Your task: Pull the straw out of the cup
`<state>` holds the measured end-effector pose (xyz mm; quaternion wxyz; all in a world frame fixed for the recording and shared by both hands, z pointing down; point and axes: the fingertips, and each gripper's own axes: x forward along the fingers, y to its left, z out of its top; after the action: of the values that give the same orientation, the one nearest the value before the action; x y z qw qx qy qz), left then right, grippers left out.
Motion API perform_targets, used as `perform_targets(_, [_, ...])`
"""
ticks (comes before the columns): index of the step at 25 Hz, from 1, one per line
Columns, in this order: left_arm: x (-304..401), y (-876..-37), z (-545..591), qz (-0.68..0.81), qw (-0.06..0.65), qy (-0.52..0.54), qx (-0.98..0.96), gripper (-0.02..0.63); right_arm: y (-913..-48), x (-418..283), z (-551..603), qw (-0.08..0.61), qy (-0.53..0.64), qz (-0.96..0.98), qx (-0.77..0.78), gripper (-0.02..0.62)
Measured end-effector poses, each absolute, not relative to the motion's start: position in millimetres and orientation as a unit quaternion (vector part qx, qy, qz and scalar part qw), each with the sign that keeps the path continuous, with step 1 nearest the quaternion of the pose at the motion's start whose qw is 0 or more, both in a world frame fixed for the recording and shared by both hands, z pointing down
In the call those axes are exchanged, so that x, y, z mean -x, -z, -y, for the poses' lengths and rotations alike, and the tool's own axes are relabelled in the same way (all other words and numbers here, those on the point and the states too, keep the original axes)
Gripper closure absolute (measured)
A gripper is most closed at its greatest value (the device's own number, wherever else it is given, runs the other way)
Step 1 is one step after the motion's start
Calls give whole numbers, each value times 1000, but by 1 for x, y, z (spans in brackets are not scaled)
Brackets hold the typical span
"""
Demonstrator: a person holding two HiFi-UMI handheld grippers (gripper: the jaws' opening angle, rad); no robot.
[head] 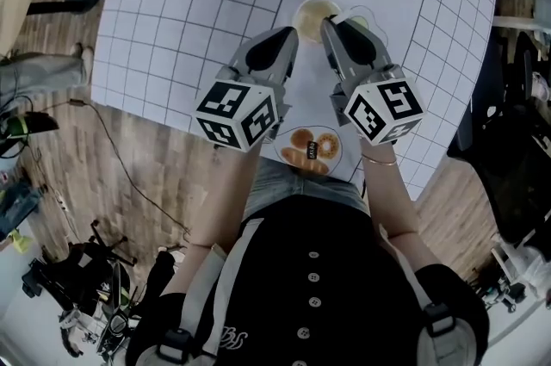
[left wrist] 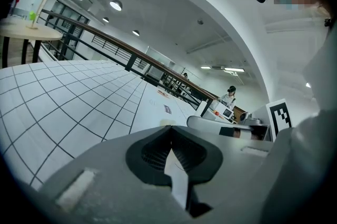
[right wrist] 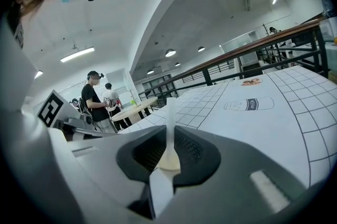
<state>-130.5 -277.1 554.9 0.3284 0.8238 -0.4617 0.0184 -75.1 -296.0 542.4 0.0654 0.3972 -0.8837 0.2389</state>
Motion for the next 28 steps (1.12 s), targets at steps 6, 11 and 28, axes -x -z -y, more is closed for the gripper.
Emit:
perform_targets(6, [130, -559, 275, 461, 332, -19, -823, 607, -552, 78, 292, 84, -231, 886, -393, 561])
perform_targets(11, [128, -559, 275, 461, 332, -18, -823, 607, -556, 80, 290, 97, -226, 887, -390, 561])
perform_targets(28, [127, -555, 273, 466, 328, -14, -822, 607, -562, 83, 285, 117, -214, 890, -385, 521])
